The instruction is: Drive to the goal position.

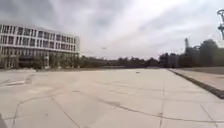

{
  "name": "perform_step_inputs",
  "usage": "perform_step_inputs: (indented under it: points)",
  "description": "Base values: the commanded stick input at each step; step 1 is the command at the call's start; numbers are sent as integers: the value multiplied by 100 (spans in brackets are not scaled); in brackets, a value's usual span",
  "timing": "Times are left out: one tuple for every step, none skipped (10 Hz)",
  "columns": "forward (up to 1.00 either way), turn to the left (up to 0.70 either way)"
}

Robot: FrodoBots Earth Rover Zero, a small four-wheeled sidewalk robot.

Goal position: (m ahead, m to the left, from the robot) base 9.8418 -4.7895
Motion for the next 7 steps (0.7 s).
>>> perform_step_inputs:
  points:
    - [70, 0]
    - [70, 0]
    - [70, 0]
    - [70, 0]
    - [70, 0]
    - [70, 0]
    - [70, 0]
